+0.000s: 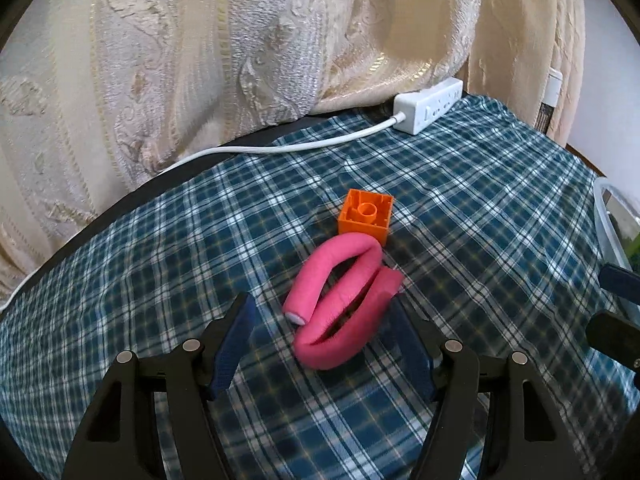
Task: Organize objects
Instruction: 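Withdraw both grippers from the bowl toward the remaining pink loop and orange brick, then grasp the second pink foam loop with the left gripper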
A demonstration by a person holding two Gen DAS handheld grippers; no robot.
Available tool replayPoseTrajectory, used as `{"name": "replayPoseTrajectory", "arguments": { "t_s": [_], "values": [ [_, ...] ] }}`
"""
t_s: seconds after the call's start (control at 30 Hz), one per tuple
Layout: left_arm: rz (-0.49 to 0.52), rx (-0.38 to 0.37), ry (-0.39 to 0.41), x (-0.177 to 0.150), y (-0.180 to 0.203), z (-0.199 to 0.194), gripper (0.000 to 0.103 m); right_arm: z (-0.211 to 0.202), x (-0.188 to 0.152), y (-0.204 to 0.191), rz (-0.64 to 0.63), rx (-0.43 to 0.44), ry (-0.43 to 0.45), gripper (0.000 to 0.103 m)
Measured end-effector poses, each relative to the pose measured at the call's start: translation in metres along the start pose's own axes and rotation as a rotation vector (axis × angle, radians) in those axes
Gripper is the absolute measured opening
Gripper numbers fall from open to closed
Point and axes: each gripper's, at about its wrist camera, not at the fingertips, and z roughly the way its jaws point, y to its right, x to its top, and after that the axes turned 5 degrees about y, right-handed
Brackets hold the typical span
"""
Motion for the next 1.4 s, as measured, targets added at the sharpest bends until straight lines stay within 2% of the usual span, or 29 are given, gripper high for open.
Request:
{"name": "replayPoseTrajectory", "arguments": {
  "t_s": [0.07,0.47,0.53,0.67,0.83,1.17,1.4],
  "values": [
    [0.006,0.003,-0.005,0.001,0.0,0.004,0.077,0.001,0.0,0.001,0.003,0.002,-0.002,0.077],
    [-0.017,-0.008,-0.03,0.003,-0.005,0.017,0.077,0.004,-0.002,0.001,0.0,0.0,0.004,0.077],
    [-0.015,-0.01,-0.029,0.003,-0.006,0.016,0.075,0.004,-0.002,0.001,-0.002,-0.001,0.004,0.077],
    [-0.012,-0.014,-0.018,0.003,-0.002,0.015,0.057,0.004,-0.003,-0.001,-0.011,-0.008,0.007,0.077],
    [-0.014,0.003,-0.011,0.001,-0.002,0.011,0.055,0.005,-0.003,0.0,-0.022,-0.031,0.017,0.077],
    [-0.091,0.035,-0.013,-0.008,-0.012,-0.002,0.053,0.003,-0.006,-0.006,-0.068,-0.044,0.041,0.077],
    [-0.109,0.075,0.002,-0.011,-0.017,-0.015,0.053,0.007,-0.005,-0.007,-0.049,-0.031,0.019,0.077]
  ]
}}
